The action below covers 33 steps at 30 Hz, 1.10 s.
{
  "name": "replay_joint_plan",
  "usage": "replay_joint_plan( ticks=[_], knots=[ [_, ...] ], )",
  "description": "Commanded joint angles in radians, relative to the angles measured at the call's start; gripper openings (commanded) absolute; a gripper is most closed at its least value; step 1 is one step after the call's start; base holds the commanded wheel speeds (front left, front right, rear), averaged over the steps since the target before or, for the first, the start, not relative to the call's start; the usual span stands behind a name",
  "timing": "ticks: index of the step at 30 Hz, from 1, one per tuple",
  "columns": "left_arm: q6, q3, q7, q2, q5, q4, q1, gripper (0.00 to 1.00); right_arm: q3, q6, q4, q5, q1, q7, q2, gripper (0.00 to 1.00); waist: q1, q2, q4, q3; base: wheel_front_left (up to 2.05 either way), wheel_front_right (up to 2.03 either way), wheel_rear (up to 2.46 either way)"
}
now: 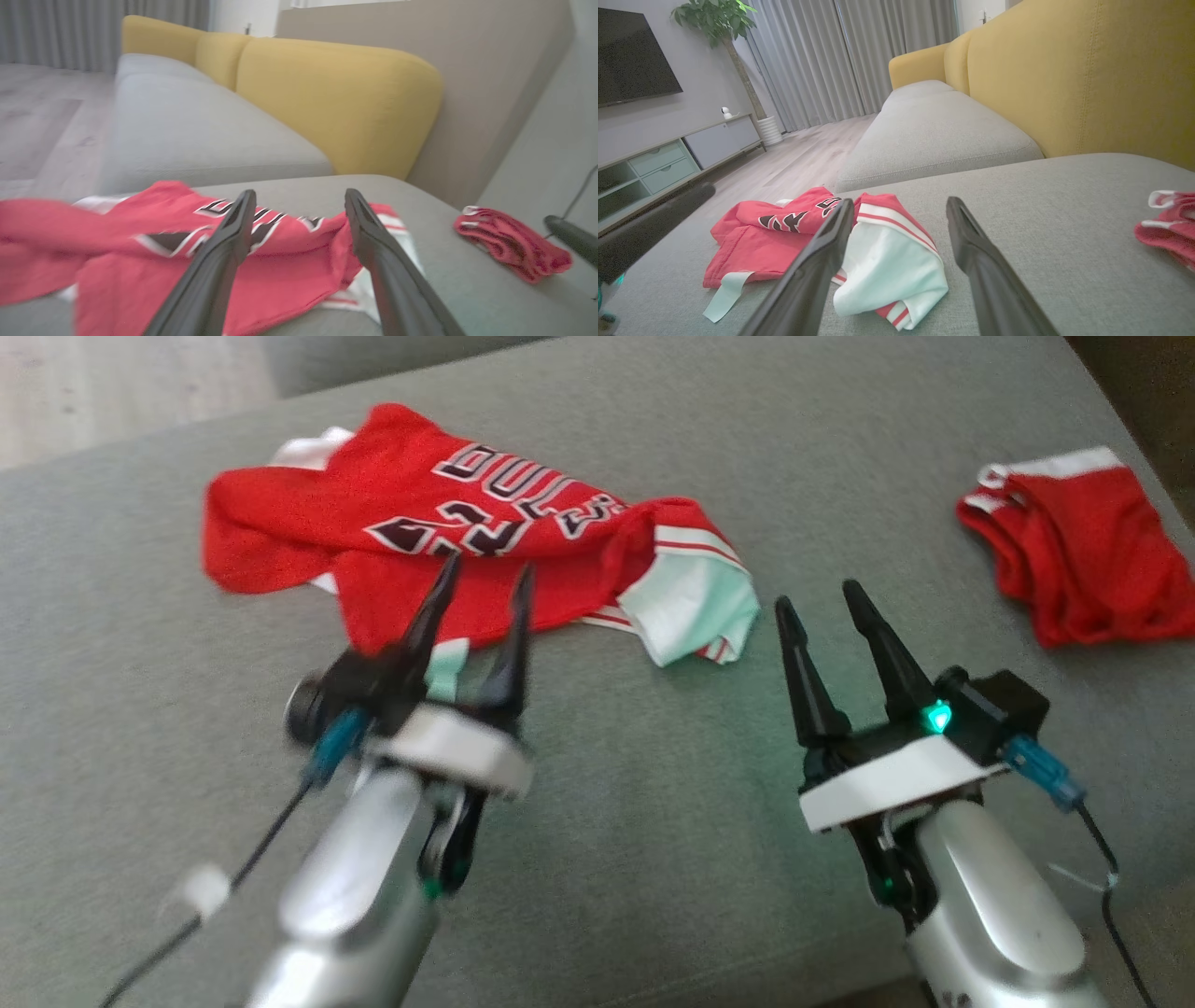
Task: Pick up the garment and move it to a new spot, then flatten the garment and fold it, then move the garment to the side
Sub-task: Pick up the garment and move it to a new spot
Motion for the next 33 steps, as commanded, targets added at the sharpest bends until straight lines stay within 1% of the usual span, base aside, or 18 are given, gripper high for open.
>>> replay_joint_plan(
  ticks=[1,8,9,12,13,16,20,25,33],
  knots=[
    [0.009,0.061,-0.005,0.023,0.022,-0.037,0.025,1.00,0.006,0.003,-0.021,-0.009,0.015,-0.004,0.013,1.00,0.0001,0.0000,0.038,-0.031,0.00,0.00,0.00],
    [0.020,0.247,-0.005,0.023,0.081,-0.080,0.231,1.00,-0.049,0.003,0.006,-0.029,0.063,-0.004,0.013,1.00,0.0001,0.0000,0.114,-0.100,0.00,0.00,0.00],
    [0.024,0.294,-0.005,0.022,0.110,-0.100,0.289,1.00,-0.057,0.003,0.016,-0.038,0.078,-0.004,0.013,1.00,0.0001,0.0000,0.128,-0.118,0.00,0.00,0.00],
    [0.027,0.334,-0.005,0.019,0.141,-0.123,0.346,1.00,-0.068,0.003,0.024,-0.045,0.093,-0.004,0.013,1.00,0.0001,0.0000,0.140,-0.133,0.00,0.00,0.00],
    [0.032,0.377,-0.005,0.016,0.171,-0.150,0.399,1.00,-0.081,0.003,0.034,-0.050,0.109,-0.004,0.013,1.00,0.0001,0.0000,0.149,-0.148,0.00,0.00,0.00],
    [0.040,0.433,-0.005,0.009,0.217,-0.191,0.472,1.00,-0.102,0.003,0.045,-0.061,0.135,-0.004,0.013,1.00,0.0001,0.0000,0.165,-0.167,0.00,0.00,0.00],
    [0.049,0.485,-0.005,0.000,0.269,-0.232,0.547,1.00,-0.138,0.003,0.054,-0.064,0.167,-0.004,0.013,1.00,0.0001,0.0000,0.187,-0.187,0.00,0.00,0.00],
    [0.046,0.517,-0.005,-0.006,0.287,-0.256,0.584,1.00,-0.159,0.003,0.052,-0.065,0.187,-0.004,0.013,1.00,0.0001,0.0000,0.200,-0.195,0.00,0.00,0.00],
    [0.043,0.496,-0.005,-0.008,0.268,-0.259,0.583,1.00,-0.162,0.003,0.059,-0.073,0.188,-0.004,0.013,1.00,0.0001,0.0000,0.220,-0.195,0.00,0.00,0.00]
  ],
)
